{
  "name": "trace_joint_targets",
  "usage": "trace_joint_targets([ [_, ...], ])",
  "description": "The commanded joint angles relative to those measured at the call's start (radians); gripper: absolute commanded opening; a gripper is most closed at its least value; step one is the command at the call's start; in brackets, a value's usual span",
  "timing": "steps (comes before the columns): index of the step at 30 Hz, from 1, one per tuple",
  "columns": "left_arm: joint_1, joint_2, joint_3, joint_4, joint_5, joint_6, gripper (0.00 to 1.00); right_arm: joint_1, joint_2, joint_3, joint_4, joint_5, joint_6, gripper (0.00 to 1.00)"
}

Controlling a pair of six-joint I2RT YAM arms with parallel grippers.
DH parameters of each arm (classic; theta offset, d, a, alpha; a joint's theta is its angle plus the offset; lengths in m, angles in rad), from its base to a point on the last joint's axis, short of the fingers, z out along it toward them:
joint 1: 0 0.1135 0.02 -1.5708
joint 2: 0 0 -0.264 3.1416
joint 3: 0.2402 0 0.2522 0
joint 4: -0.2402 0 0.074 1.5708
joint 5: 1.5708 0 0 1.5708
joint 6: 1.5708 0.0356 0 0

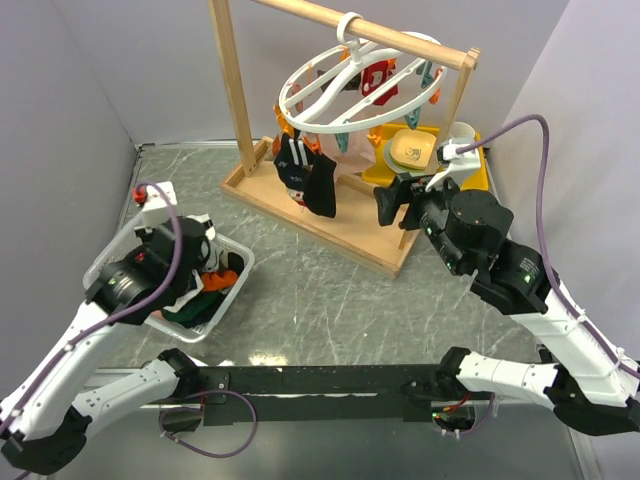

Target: Remove the socks clipped to the hanger

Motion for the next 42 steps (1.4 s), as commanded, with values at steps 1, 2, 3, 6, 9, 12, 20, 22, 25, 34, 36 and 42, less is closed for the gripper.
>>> trace_joint_targets([
  [1,0.021,0.018,-0.038,-0.020,-0.036,-0.005,0.12,-0.005,-0.026,-0.054,0.066,-0.009,0.032,0.82],
  [2,0.021,0.023,-0.038,0.012,-0.016,0.003,0.28,-0.004,-0.034,-0.071,0.071,-0.012,0.035,0.82],
  [3,0.021,0.026,-0.036,0.029,0.007,0.021,0.61,-0.004,-0.037,-0.079,0.077,-0.021,0.039,0.82],
  [6,0.021,0.022,-0.026,0.116,0.141,0.073,0.80,-0.004,-0.048,-0.109,0.085,-0.032,0.040,0.83],
  [9,0.021,0.008,-0.018,0.205,0.341,0.151,0.84,-0.005,-0.066,-0.143,0.101,-0.055,0.023,0.87],
  [12,0.021,-0.003,-0.015,0.264,0.504,0.184,0.87,-0.005,-0.093,-0.189,0.131,-0.080,0.003,0.91],
  [20,0.021,-0.080,-0.061,0.477,0.752,0.159,0.99,-0.004,-0.115,-0.246,0.163,-0.135,-0.007,0.96],
  [22,0.019,-0.069,-0.070,0.559,0.830,0.150,0.94,-0.005,-0.104,-0.243,0.151,-0.126,-0.003,1.00],
  [25,0.021,-0.017,-0.070,0.638,0.947,0.122,0.89,-0.005,-0.103,-0.244,0.146,-0.133,0.002,1.00],
  [34,0.001,0.113,-0.061,0.839,1.048,0.113,0.79,-0.005,-0.169,-0.306,0.163,-0.170,0.046,1.00],
  [36,-0.004,0.164,-0.032,0.862,1.051,0.122,0.79,-0.006,-0.181,-0.310,0.161,-0.166,0.049,1.00],
  [42,-0.033,0.293,0.054,0.890,1.019,0.187,0.79,-0.006,-0.213,-0.310,0.141,-0.150,0.051,1.00],
])
